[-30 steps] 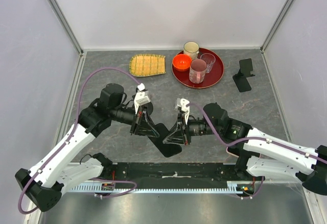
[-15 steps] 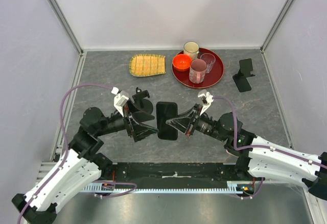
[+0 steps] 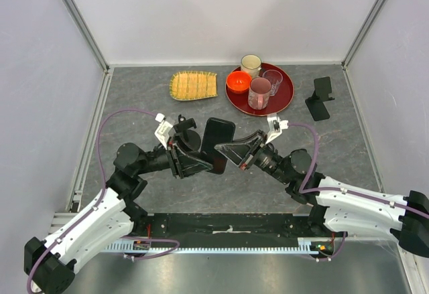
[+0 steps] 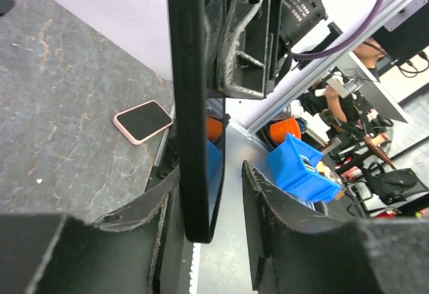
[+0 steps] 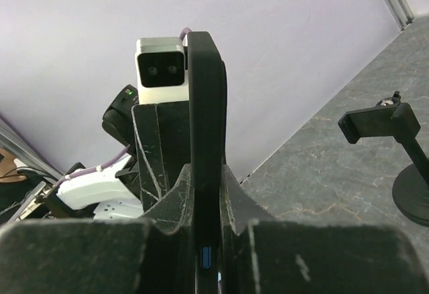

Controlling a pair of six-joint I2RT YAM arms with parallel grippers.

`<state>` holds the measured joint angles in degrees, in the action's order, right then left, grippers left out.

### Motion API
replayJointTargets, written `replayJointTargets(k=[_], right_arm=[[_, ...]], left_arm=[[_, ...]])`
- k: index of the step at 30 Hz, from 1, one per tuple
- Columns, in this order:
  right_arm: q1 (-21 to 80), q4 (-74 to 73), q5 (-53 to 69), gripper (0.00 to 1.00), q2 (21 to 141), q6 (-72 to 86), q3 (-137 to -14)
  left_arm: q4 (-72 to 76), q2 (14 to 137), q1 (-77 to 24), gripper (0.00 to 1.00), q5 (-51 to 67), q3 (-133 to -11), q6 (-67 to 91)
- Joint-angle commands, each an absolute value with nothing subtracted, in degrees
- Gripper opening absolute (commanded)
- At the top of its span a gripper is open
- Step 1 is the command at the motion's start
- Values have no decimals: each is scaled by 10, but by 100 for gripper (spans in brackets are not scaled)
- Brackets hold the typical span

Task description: Place the phone on the phone stand

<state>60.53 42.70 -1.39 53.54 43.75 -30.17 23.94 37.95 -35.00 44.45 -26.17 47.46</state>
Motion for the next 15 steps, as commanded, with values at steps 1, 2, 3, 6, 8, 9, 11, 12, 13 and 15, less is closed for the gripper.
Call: replayJointTargets(k=[1,2,3,6,8,9,11,12,13,15], right_arm=[[607,521,-28,0,539,454,-299],[607,518,-28,0,540,455,-301],[608,514,-27,0,542,454,-302],[606,408,-32,21,538,436,-330],[604,322,-43,49,529,407,-376],[597,246,-41,58,528,397,-392],[589,176,-30,67,524,375,-439],[586,129,-27,79,521,368,-450],[584,112,-25,94,517,365,-457],[577,61,-25,98,503,352,-478]], left_arm=[[305,395,-351,32,482,-265,507],[300,395,-352,22,484,-265,506],[295,395,-352,13,485,-267,504],[225,392,-351,2,477,-286,481],[179,392,-351,2,458,-312,479],[119,396,-351,2,448,-323,491],[79,423,-350,2,452,-358,526],[73,431,-350,2,461,-366,541],[73,435,-350,2,473,-373,554],[69,438,-350,2,473,-378,575]])
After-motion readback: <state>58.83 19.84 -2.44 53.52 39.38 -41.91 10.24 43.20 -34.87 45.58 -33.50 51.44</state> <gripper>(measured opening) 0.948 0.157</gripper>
